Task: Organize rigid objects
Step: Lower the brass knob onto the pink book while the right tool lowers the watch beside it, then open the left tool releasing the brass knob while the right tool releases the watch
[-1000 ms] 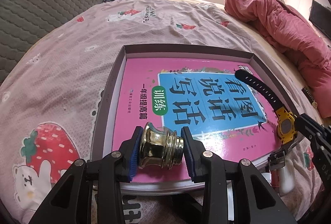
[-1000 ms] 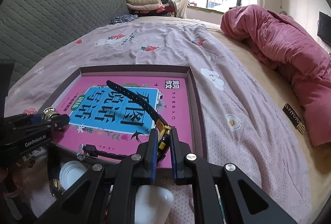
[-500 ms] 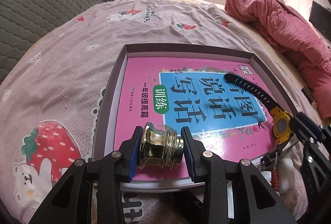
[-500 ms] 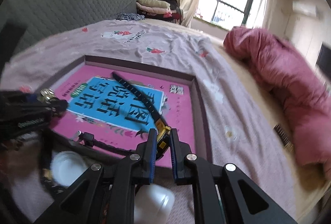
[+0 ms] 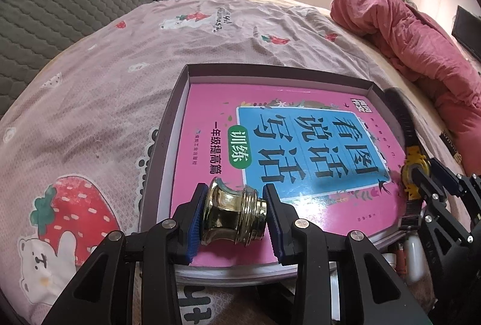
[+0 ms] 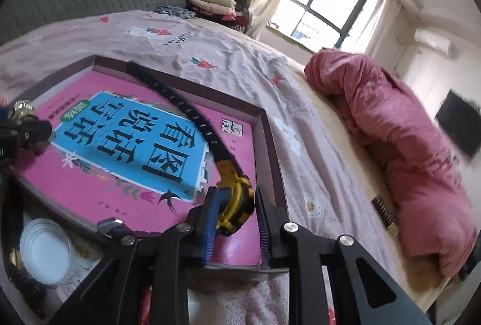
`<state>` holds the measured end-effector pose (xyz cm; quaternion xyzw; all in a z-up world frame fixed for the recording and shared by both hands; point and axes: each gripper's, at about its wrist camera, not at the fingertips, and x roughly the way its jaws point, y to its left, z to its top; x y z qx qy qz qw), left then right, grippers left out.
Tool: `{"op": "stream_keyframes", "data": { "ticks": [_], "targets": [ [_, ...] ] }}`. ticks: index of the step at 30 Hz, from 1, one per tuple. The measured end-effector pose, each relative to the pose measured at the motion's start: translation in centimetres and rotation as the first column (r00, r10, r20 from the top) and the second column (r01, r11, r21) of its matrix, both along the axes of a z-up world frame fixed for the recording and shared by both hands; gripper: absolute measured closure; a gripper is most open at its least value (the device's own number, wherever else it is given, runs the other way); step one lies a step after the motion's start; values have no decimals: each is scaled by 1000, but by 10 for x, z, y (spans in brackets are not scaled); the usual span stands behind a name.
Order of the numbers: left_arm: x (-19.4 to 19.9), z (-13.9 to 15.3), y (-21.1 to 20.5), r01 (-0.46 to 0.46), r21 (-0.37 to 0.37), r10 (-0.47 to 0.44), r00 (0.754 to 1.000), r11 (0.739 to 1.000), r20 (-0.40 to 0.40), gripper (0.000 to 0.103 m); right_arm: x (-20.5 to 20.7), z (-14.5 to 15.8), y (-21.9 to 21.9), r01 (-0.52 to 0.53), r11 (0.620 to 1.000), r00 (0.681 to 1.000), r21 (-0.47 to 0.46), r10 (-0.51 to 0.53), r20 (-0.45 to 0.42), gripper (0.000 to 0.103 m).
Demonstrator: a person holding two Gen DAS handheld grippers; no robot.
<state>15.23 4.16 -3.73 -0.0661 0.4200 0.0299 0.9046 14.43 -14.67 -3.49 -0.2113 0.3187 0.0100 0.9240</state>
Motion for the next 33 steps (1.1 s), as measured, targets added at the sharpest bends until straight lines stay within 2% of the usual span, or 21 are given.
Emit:
{"op": "stream_keyframes", "data": {
  "ticks": [8, 12, 33],
  "targets": [
    [3, -3, -2, -11, 29, 11, 1000, 1000, -7, 65, 4, 2, -15, 51, 999, 999, -18, -51, -8, 78],
    [2, -3, -4, -8, 48, 9, 1000, 999, -6, 65, 5, 4, -19, 54, 999, 998, 4, -54, -16, 78],
    [-1, -2, 7, -37, 21, 37, 999, 999, -23, 64, 3, 21, -33, 59, 992, 998, 114, -62, 27, 76]
  ]
}}
